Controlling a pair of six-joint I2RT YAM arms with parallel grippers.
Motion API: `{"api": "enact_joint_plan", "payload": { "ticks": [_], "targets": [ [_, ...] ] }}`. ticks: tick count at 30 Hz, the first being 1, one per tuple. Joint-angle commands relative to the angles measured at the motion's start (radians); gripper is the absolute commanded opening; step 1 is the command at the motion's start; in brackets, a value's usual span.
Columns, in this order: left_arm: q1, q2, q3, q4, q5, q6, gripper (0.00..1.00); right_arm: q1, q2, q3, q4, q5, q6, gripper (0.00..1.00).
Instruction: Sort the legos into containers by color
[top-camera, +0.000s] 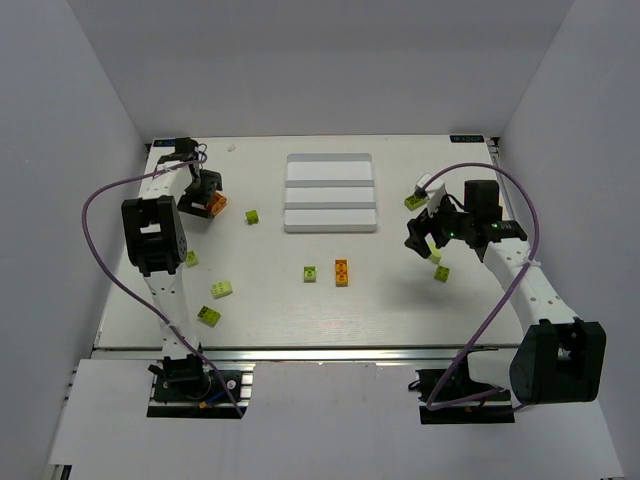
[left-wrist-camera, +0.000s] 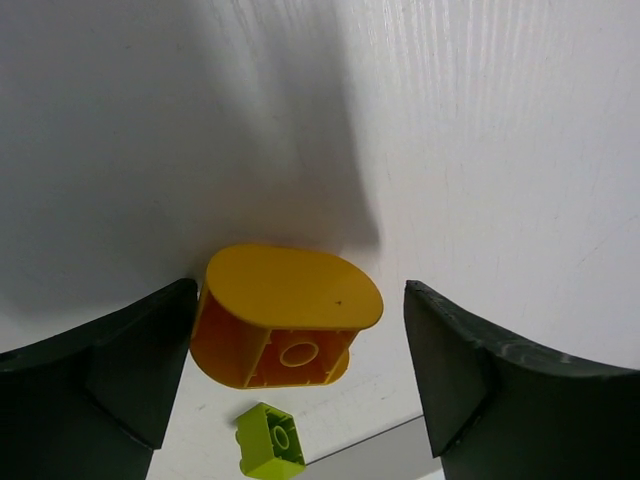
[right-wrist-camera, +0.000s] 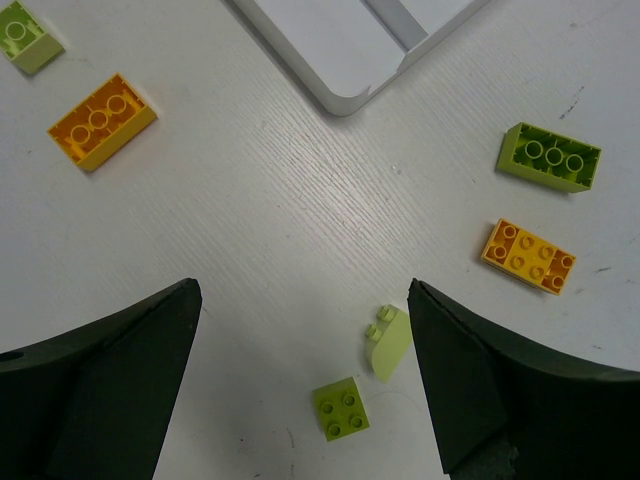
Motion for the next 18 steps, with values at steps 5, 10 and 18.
{"api": "enact_joint_plan", "payload": {
  "ticks": [5, 10, 18],
  "targets": [
    [0.001, -0.064, -0.059, 0.030, 0.045, 0.047, 0.76, -0.001, -0.010, -0.002, 0.021, -0.005, -0.002, 0.89],
    [-0.021, -0.123, -0.110, 0.104, 0.085, 0.153, 0.49, -0.002, -0.014, -0.006, 0.018, -0.007, -0.002, 0.89],
    [-0.085, -0.287, -0.263, 0.365, 0.381, 0.325, 0.28, 0.002, -0.030, -0.015, 0.018, -0.019, 0.022, 0.89]
  ]
}}
